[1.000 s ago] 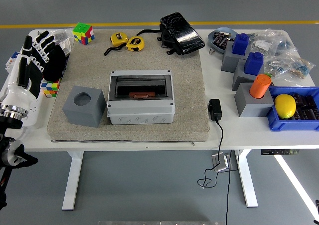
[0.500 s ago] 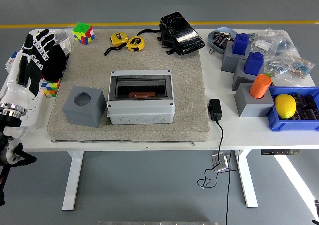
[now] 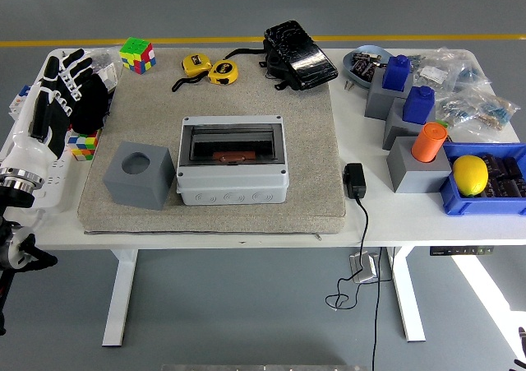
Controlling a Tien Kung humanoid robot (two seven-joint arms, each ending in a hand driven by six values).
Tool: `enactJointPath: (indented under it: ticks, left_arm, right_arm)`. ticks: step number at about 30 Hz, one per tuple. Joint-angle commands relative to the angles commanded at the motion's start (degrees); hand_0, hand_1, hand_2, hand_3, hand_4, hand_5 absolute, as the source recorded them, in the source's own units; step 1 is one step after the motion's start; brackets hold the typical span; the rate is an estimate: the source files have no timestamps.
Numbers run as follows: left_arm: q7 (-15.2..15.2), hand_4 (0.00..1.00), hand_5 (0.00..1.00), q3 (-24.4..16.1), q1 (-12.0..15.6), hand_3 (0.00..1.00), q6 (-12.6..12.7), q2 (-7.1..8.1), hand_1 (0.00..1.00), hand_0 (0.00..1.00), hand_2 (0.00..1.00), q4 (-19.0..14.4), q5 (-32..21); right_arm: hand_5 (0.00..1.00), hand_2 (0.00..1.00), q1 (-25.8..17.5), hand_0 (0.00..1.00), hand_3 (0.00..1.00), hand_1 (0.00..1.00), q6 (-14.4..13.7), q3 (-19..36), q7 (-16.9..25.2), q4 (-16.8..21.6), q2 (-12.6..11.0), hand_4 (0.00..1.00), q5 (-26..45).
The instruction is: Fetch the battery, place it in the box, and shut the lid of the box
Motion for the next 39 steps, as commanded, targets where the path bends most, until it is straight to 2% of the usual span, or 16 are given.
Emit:
enactJointPath:
  ticks: [7, 25, 39]
  left_arm:
    - [0.5, 0.998, 0.998, 0.2, 0.0, 0.865, -0.1, 0.35, 0.902, 0.894, 0.863, 0.2, 0.3]
    - [0.6, 0.998, 0.998, -0.3, -0.2, 0.864, 0.0, 0.02, 0.9, 0.888, 0.862, 0.2, 0.6]
    - [0.8, 0.998, 0.998, -0.1, 0.7, 0.85, -0.6, 0.2, 0.902, 0.895, 0.862, 0.0, 1.2]
  right_arm:
    - [0.998, 0.769, 0.0, 0.82, 0.79, 0.806, -0.1, 0.5, 0.0, 0.0, 0.0, 0.998, -0.1]
    - [0.998, 0.769, 0.3, 0.82, 0.79, 0.807, 0.0, 0.6, 0.2, 0.0, -0.1, 0.998, 0.0]
    - [0.998, 0.769, -0.3, 0.822, 0.793, 0.806, 0.0, 0.3, 0.1, 0.0, -0.4, 0.998, -0.3]
